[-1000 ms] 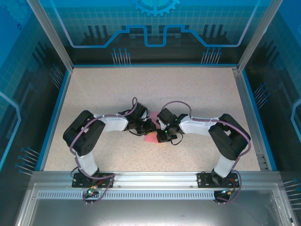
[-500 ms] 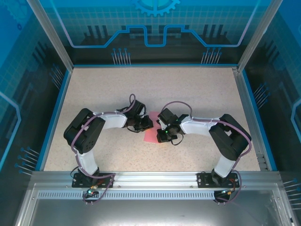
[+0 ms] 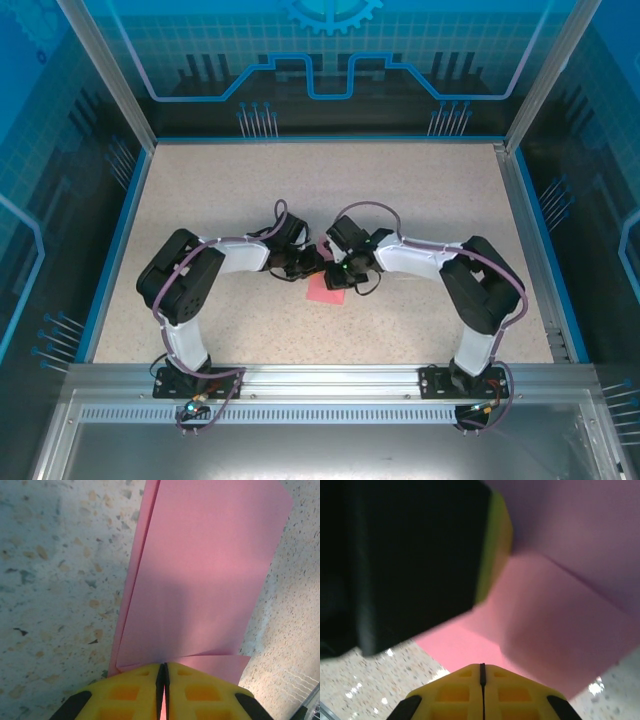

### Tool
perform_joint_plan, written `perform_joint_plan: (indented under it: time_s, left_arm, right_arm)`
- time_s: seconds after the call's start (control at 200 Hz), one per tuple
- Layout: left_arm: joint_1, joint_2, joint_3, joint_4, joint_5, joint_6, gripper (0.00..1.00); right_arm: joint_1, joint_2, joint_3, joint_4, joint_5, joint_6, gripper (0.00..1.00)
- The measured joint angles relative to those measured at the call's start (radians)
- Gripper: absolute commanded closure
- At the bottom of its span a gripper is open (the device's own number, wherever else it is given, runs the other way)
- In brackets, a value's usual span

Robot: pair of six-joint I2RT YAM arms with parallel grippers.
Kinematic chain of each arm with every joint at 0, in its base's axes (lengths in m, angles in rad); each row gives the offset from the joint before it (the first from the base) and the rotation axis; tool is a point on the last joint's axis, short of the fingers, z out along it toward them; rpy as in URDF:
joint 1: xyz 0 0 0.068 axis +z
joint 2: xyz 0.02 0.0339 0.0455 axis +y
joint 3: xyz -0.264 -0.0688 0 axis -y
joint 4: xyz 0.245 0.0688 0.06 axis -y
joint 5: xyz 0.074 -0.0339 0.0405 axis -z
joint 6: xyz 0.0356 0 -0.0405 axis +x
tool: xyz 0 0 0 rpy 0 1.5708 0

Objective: Fold a paper plane with a square sheet of paper (pick it up from the middle)
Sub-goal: Fold the triangle a second time at the center of the table.

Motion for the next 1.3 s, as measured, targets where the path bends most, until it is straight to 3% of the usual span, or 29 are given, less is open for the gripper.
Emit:
perform_joint_plan:
  time_s: [0.555,1.075,1.3]
  left_arm:
    - [0.0,0.002,0.0,0.0,-0.001,-0.028,0.86]
    - [-0.001,0.008,0.003,0.0,0.003,-0.053,0.86]
    - [-0.001,0.01,0.008,-0.004,0.01,-0.053,0.85]
  right_arm:
    - [-0.001,0.058,-0.011,0.035,0.021,-0.007,0.95]
    - [-0.009,-0.098,-0.235,0.14,-0.026,-0.046,0.94]
    - [-0.01,-0.152,-0.278,0.095,-0.034,-0.046,0.94]
